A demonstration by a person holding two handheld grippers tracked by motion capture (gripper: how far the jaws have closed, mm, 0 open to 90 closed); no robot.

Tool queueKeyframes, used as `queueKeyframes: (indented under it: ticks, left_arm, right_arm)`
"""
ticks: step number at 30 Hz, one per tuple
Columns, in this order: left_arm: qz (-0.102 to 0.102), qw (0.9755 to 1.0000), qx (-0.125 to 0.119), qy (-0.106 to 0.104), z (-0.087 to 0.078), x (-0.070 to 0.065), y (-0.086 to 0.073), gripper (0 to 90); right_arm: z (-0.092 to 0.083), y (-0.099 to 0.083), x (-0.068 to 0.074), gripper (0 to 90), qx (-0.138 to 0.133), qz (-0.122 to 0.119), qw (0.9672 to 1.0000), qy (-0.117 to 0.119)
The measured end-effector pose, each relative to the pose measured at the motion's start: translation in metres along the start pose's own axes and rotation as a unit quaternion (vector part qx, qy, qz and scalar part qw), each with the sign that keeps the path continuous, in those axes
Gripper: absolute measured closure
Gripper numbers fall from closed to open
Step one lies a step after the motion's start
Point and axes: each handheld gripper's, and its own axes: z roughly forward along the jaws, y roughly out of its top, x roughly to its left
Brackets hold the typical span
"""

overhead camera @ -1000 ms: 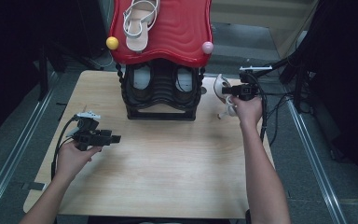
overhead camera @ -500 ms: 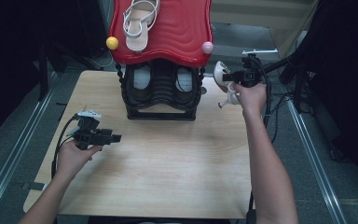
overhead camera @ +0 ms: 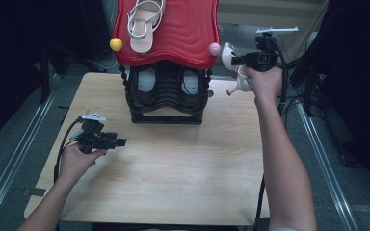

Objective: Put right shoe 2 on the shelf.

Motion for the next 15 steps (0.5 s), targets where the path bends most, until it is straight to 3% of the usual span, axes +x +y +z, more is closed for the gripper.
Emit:
queueKeyframes:
  ticks: [4, 15]
  left_arm:
    - [0.002, 1.0, 0.002, -0.002, 0.001, -0.001, 0.001, 42.6]
    - [0.009, 0.9999, 0.009, -0.006, 0.003, -0.004, 0.003, 42.7]
  right_arm:
    - [-0.011, 0.015, 0.008, 88.7, -0.008, -0.003, 0.9999, 0.013]
    - [-0.05, 0.058, 0.038, 88.7, -0.041, -0.018, 0.999, 0.008]
